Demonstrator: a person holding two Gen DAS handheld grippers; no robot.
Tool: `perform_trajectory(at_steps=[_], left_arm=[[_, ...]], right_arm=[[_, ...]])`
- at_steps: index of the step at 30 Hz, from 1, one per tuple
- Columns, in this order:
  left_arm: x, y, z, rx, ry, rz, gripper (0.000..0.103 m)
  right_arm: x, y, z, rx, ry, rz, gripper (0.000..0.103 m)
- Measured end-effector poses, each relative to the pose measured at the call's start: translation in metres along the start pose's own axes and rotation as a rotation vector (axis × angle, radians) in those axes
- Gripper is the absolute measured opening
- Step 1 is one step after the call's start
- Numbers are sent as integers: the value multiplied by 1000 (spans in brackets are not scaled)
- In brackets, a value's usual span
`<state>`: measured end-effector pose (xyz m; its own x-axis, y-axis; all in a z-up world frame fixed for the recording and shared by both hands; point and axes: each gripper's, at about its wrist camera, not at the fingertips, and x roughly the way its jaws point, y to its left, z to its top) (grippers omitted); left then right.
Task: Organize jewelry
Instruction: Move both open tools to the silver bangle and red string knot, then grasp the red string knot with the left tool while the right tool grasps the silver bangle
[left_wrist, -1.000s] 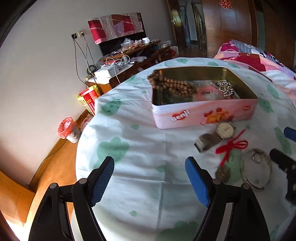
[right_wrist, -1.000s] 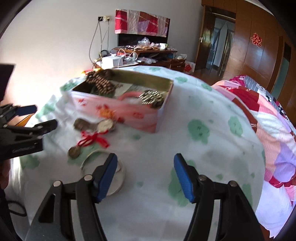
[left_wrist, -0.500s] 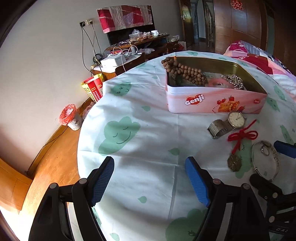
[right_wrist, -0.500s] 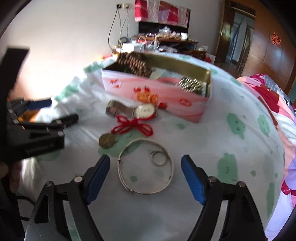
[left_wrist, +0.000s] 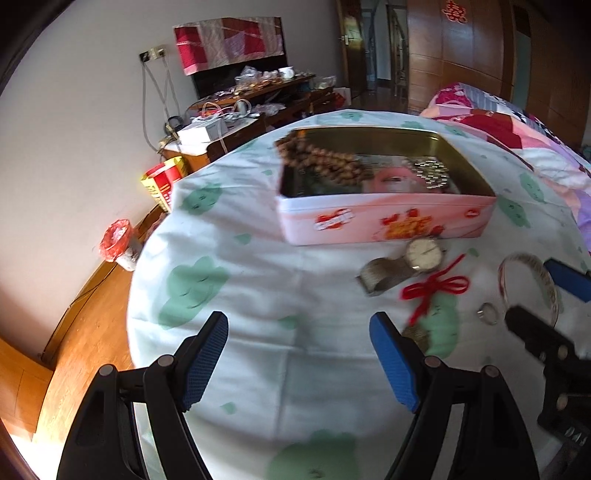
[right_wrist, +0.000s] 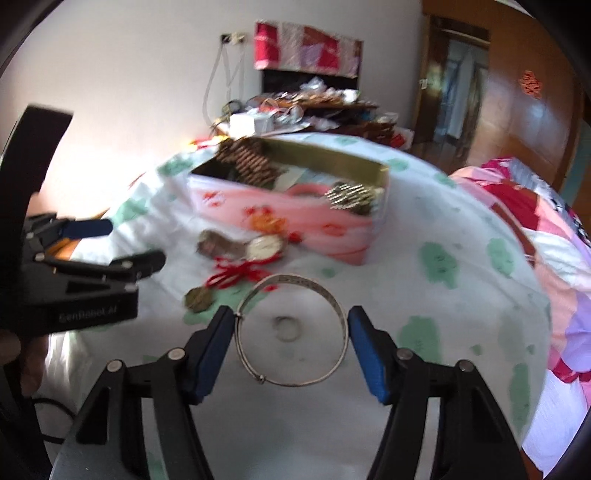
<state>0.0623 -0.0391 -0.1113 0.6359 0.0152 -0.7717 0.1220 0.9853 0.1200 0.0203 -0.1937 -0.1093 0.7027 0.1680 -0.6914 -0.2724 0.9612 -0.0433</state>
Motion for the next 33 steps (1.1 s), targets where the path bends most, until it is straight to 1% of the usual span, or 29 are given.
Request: perform_trajectory(at_steps=[5, 9, 10, 12, 14, 16, 17, 18, 19, 20, 21, 22, 26, 33], left_arm=[[4, -24, 10, 41, 1, -48, 79], [11, -35, 14, 55, 20, -81, 78], [13, -38, 13, 60, 25, -89, 76], [16, -42, 12, 71, 41, -103, 67], [23, -45, 11, 73, 63, -119, 61], [24, -47, 13, 71, 56, -131, 59], [24, -47, 13, 71, 55, -135, 56], [25, -47, 13, 68, 53, -143, 43], [24, -48, 13, 73, 47, -150, 35], [22, -50, 12, 88, 41, -157, 14], [21, -51, 11, 98, 40, -168, 2], [19, -51, 9, 101, 42, -193, 2], [7, -45, 5, 105, 8, -211, 1], [-16, -15, 4, 49, -38, -204, 1]], right_arm=[[2, -23, 0, 54, 3, -55, 66], [6, -32, -3, 78, 8, -70, 66], [6, -33, -3, 79, 8, -73, 66], [8, -35, -4, 82, 7, -78, 66], [9, -36, -5, 87, 9, -77, 66], [9, -36, -5, 85, 5, -78, 66], [9, -36, -6, 82, 3, -79, 66], [9, -36, -7, 81, 4, -79, 66], [10, -36, -7, 79, 5, -78, 66], [10, -36, -7, 79, 5, -78, 66], [10, -36, -8, 79, 5, -80, 66], [10, -36, -8, 78, 5, -80, 66], [11, -35, -8, 76, 3, -81, 66], [8, -35, -7, 78, -10, -79, 66]])
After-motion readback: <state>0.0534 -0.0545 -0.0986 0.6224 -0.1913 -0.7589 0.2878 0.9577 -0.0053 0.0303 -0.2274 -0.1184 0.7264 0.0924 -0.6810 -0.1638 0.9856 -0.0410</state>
